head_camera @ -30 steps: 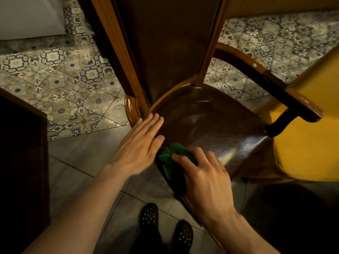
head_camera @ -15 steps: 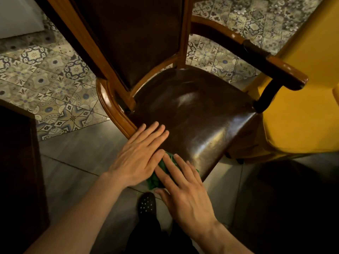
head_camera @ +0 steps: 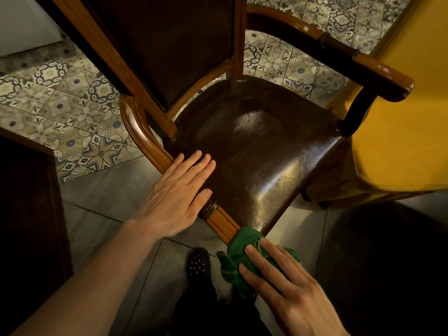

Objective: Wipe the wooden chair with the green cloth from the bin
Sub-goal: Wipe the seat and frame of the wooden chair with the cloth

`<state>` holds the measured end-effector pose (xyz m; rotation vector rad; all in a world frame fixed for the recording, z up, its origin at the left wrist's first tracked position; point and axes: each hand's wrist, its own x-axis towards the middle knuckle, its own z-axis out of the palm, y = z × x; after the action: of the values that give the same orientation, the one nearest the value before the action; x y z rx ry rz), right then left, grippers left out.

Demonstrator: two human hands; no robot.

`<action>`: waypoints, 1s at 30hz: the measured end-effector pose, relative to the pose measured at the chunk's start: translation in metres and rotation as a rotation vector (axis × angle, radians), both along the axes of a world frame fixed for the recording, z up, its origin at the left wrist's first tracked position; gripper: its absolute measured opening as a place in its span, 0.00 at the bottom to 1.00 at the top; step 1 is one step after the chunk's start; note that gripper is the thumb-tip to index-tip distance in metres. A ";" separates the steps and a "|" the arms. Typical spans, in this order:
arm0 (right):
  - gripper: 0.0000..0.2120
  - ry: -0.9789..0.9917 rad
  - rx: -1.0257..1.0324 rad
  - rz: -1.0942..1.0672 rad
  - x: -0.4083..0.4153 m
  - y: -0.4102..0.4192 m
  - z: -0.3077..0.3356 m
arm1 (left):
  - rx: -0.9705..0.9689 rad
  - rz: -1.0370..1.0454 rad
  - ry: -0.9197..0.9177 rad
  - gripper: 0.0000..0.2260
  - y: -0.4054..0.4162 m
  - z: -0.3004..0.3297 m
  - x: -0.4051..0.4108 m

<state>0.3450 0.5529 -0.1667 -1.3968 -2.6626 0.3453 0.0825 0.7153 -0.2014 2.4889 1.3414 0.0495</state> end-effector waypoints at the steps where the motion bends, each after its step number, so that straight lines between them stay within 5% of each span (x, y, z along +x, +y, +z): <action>1: 0.20 -0.007 0.000 -0.001 0.002 -0.002 0.001 | 0.003 -0.001 0.001 0.26 0.000 0.000 0.001; 22: 0.27 0.152 -0.113 -0.021 -0.052 0.056 0.002 | 0.021 0.020 0.012 0.25 -0.003 0.020 0.006; 30: 0.26 0.074 -0.321 0.010 -0.052 0.068 0.007 | -0.118 0.047 0.159 0.25 -0.002 0.020 0.008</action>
<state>0.2930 0.6214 -0.1599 -1.4167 -2.6407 0.8400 0.0908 0.7134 -0.1811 2.4045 1.4216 -0.2157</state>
